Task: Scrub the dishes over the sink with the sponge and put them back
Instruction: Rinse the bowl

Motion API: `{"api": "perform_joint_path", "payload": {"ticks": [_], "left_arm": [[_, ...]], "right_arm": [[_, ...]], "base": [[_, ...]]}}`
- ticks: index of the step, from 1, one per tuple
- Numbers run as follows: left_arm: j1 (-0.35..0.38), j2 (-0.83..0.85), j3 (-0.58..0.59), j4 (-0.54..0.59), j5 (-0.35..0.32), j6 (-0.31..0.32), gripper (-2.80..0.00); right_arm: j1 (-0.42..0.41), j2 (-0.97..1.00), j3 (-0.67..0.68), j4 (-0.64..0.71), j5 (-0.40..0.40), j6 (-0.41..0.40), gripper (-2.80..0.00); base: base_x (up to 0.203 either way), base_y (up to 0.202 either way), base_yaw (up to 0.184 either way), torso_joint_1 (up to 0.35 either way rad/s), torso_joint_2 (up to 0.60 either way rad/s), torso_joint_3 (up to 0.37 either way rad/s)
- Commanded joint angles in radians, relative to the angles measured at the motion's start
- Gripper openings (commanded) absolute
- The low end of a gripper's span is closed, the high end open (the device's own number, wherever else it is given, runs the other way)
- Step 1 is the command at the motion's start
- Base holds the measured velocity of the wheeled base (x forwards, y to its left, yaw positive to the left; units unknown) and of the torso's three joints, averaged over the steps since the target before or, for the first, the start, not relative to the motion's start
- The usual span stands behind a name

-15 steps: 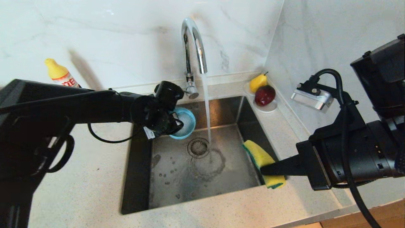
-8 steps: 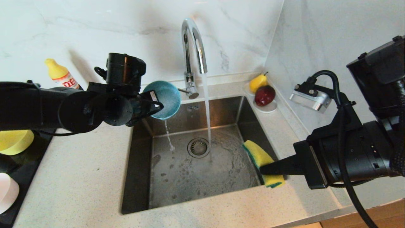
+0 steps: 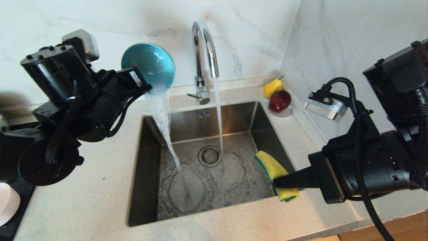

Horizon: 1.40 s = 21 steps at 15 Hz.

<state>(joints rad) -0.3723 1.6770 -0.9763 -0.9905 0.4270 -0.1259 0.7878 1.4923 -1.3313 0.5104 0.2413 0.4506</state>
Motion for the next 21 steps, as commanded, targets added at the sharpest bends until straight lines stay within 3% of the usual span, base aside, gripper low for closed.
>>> {"api": "perform_joint_path", "payload": {"ticks": [1, 9, 14, 18, 20, 21], "left_arm": [[0.014, -0.055, 0.057, -0.078, -0.037, 0.011, -2.8], [0.013, -0.233, 0.216, -0.214, -0.188, 0.066, -2.8], [0.014, -0.223, 0.226, -0.18, -0.193, 0.066, -2.8], [0.014, -0.203, 0.308, 0.019, -0.193, 0.043, -2.8], [0.018, -0.223, 0.284, 0.284, -0.178, 0.033, -2.8], [0.027, -0.239, 0.254, 0.479, -0.168, 0.005, -2.8]], "right_arm": [[-0.007, 0.002, 0.014, 0.003, 0.004, 0.003, -2.8], [-0.005, 0.028, 0.009, 0.0, 0.004, 0.003, -2.8], [-0.006, 0.02, 0.012, 0.0, 0.002, 0.003, -2.8], [-0.01, 0.009, 0.037, -0.001, 0.003, 0.0, -2.8], [-0.01, 0.005, 0.038, -0.001, 0.003, 0.0, -2.8], [-0.01, 0.003, 0.041, -0.001, 0.001, 0.0, -2.8]], "base": [[0.0, 0.0, 0.0, 0.0, 0.0, 0.0], [0.0, 0.0, 0.0, 0.0, 0.0, 0.0], [0.0, 0.0, 0.0, 0.0, 0.0, 0.0], [0.0, 0.0, 0.0, 0.0, 0.0, 0.0], [0.0, 0.0, 0.0, 0.0, 0.0, 0.0], [0.0, 0.0, 0.0, 0.0, 0.0, 0.0]]}}
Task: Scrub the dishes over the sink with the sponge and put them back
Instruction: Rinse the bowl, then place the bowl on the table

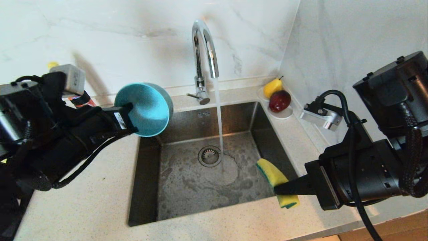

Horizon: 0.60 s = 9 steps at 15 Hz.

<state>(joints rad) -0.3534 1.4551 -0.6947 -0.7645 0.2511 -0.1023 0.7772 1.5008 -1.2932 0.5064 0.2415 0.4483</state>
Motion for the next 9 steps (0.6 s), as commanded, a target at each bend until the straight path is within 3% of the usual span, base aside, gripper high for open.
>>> {"api": "perform_joint_path", "payload": {"ticks": [1, 3, 4, 7, 9], "left_arm": [[0.023, -0.028, -0.082, 0.439, 0.013, -0.068, -2.8], [0.078, -0.04, -0.232, 0.724, 0.006, -0.225, -2.8], [0.138, -0.044, -0.281, 0.811, -0.021, -0.281, -2.8], [0.307, -0.053, -0.33, 0.964, -0.074, -0.358, -2.8], [0.429, -0.055, -0.334, 1.002, -0.083, -0.39, -2.8]], "right_arm": [[-0.001, -0.007, 0.006, 0.004, 0.0, 0.003, -2.8], [-0.007, -0.013, 0.006, 0.003, -0.003, 0.004, -2.8], [-0.014, -0.016, 0.006, 0.004, -0.004, 0.004, -2.8], [-0.019, -0.028, 0.021, 0.004, -0.007, 0.003, -2.8], [-0.021, -0.027, 0.025, 0.004, -0.007, 0.001, -2.8]], "base": [[0.0, 0.0, 0.0, 0.0, 0.0, 0.0], [0.0, 0.0, 0.0, 0.0, 0.0, 0.0], [0.0, 0.0, 0.0, 0.0, 0.0, 0.0], [0.0, 0.0, 0.0, 0.0, 0.0, 0.0], [0.0, 0.0, 0.0, 0.0, 0.0, 0.0]]}}
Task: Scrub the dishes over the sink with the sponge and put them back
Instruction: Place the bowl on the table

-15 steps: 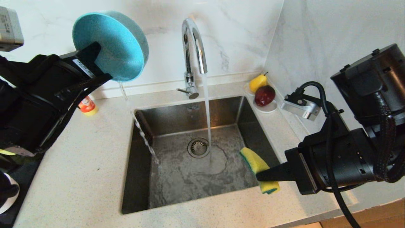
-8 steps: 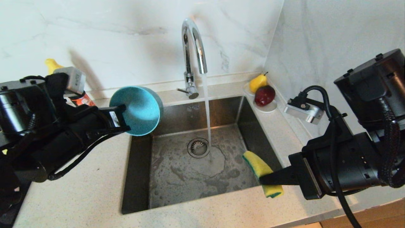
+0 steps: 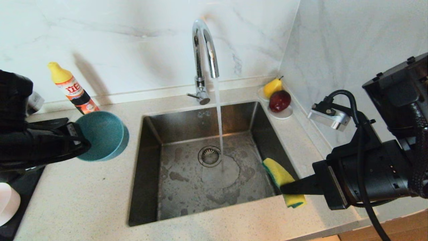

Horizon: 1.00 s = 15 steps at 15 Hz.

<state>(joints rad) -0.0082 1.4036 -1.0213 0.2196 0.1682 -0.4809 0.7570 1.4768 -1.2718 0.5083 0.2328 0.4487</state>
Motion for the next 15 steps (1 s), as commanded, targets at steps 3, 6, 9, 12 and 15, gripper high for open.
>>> {"api": "perform_joint_path", "payload": {"ticks": [3, 6, 9, 12, 15], "left_arm": [[0.295, 0.005, -0.006, 0.032, -0.075, -0.031, -2.8], [0.431, 0.076, 0.009, 0.022, -0.129, -0.074, -2.8], [0.481, 0.171, 0.014, 0.018, -0.17, -0.1, -2.8], [0.506, 0.278, 0.006, -0.048, -0.179, -0.161, -2.8], [0.509, 0.367, -0.017, -0.104, -0.205, -0.211, -2.8]], "right_arm": [[-0.001, 0.0, 0.003, 0.002, -0.001, -0.001, -2.8], [-0.001, 0.003, 0.005, 0.002, 0.0, -0.002, -2.8], [-0.001, 0.0, 0.005, 0.002, -0.001, -0.004, -2.8], [-0.001, 0.0, 0.005, 0.002, -0.001, -0.004, -2.8], [-0.001, 0.005, 0.004, 0.001, 0.001, -0.002, -2.8]], "base": [[0.0, 0.0, 0.0, 0.0, 0.0, 0.0], [0.0, 0.0, 0.0, 0.0, 0.0, 0.0], [0.0, 0.0, 0.0, 0.0, 0.0, 0.0], [0.0, 0.0, 0.0, 0.0, 0.0, 0.0], [0.0, 0.0, 0.0, 0.0, 0.0, 0.0]]}}
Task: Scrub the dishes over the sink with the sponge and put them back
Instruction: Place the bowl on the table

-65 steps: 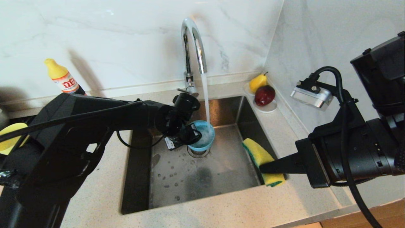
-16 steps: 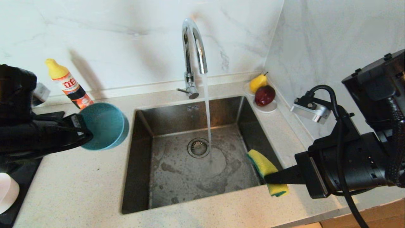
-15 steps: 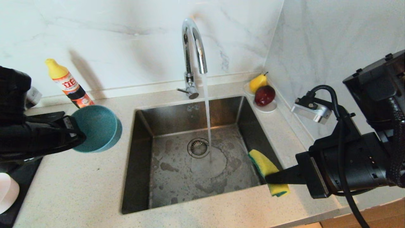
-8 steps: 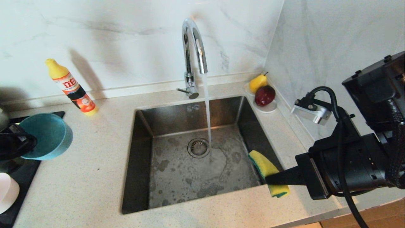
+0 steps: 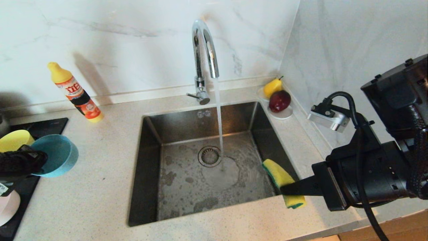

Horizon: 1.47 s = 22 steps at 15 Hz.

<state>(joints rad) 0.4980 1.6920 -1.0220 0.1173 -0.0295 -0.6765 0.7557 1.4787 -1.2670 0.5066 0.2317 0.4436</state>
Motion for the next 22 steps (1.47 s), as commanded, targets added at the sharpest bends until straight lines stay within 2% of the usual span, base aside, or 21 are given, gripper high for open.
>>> {"api": "perform_joint_path", "payload": {"ticks": [1, 7, 12, 19, 20, 22], "left_arm": [[0.002, 0.1, -0.042, -0.002, -0.013, -0.032, -2.8], [0.002, 0.201, -0.157, 0.01, -0.021, -0.081, -2.8], [0.002, 0.246, -0.205, 0.01, -0.021, -0.118, -2.8], [0.002, 0.252, -0.228, 0.021, -0.055, -0.118, -2.8], [0.002, 0.25, -0.228, 0.019, -0.055, -0.118, 0.0], [0.002, 0.222, -0.227, 0.019, -0.057, -0.117, 0.0]], "right_arm": [[0.001, 0.003, -0.002, 0.003, 0.003, 0.003, -2.8], [0.001, 0.003, 0.0, 0.003, 0.003, 0.003, -2.8], [0.001, -0.006, -0.002, 0.004, 0.001, 0.001, -2.8], [-0.001, -0.007, -0.002, 0.003, 0.001, 0.004, -2.8], [-0.003, -0.003, -0.002, 0.003, 0.001, 0.003, -2.8], [-0.003, -0.005, -0.007, 0.003, 0.001, 0.001, -2.8]], "base": [[0.0, 0.0, 0.0, 0.0, 0.0, 0.0], [0.0, 0.0, 0.0, 0.0, 0.0, 0.0], [0.0, 0.0, 0.0, 0.0, 0.0, 0.0], [0.0, 0.0, 0.0, 0.0, 0.0, 0.0], [0.0, 0.0, 0.0, 0.0, 0.0, 0.0], [0.0, 0.0, 0.0, 0.0, 0.0, 0.0]]}}
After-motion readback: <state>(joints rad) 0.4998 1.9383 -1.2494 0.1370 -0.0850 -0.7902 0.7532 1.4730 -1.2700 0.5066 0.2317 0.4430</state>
